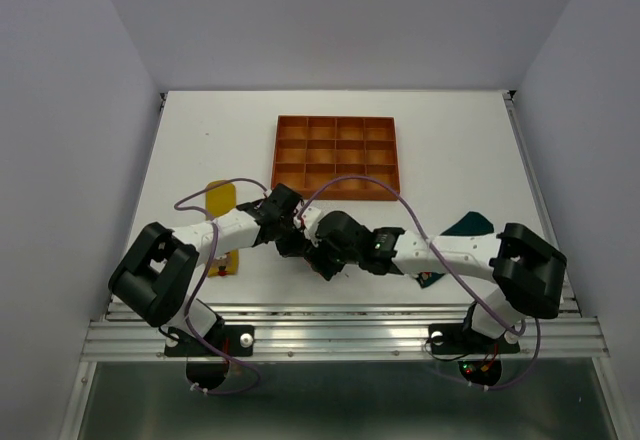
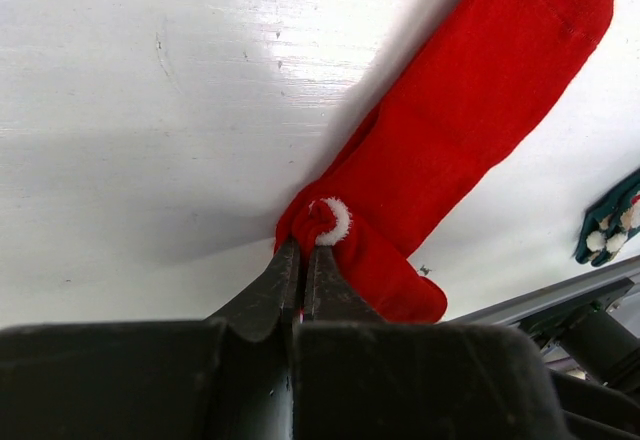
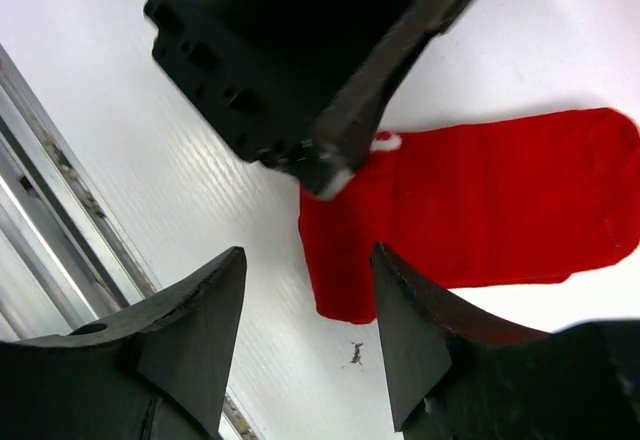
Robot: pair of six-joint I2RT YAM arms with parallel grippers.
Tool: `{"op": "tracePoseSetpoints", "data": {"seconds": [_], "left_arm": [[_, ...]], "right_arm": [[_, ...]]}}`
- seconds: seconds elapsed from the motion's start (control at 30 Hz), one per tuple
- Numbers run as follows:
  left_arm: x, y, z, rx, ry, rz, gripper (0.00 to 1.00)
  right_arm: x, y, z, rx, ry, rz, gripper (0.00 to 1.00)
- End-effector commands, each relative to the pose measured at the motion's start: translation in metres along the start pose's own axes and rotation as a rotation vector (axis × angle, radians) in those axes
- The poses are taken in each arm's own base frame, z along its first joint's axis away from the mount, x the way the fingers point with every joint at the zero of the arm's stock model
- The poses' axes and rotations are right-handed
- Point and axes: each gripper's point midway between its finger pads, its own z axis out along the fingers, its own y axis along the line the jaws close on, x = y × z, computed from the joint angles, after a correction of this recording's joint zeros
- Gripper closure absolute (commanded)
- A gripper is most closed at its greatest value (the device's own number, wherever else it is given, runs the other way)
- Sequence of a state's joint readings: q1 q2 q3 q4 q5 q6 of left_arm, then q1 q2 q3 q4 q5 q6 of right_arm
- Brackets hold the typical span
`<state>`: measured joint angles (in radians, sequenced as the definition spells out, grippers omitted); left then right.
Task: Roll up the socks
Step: Pick up the sock at the center of the board.
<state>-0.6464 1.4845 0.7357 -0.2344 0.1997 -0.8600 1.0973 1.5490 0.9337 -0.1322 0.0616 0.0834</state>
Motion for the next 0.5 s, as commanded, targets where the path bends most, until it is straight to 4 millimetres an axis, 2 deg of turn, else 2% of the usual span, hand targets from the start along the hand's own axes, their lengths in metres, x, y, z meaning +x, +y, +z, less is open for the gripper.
{"op": "tracePoseSetpoints", "data": {"seconds": [0.0,0.1,0.17,0.47], "left_arm": [[0.012,0.033,0.001,-0.138,0.026,0.001,1.0],[0.012,0.032,0.002,-0.137,0.028,0.001,1.0],[0.013,0.032,0.002,-0.135,0.03,0.004,1.0],[0.015,0.033,0.004,-0.145,0.041,0.003,1.0]], "right_arm": [[0.008,-0.003,0.006,0.078,0.035,-0.092,0.42],[0.01,0.006,0.008,0.079,0.038,-0.123,0.42],[0.01,-0.001,0.008,0.132,0.039,-0.14,0.43],[0.025,0.004,0.015,0.166,0.096,-0.216,0.45]]}}
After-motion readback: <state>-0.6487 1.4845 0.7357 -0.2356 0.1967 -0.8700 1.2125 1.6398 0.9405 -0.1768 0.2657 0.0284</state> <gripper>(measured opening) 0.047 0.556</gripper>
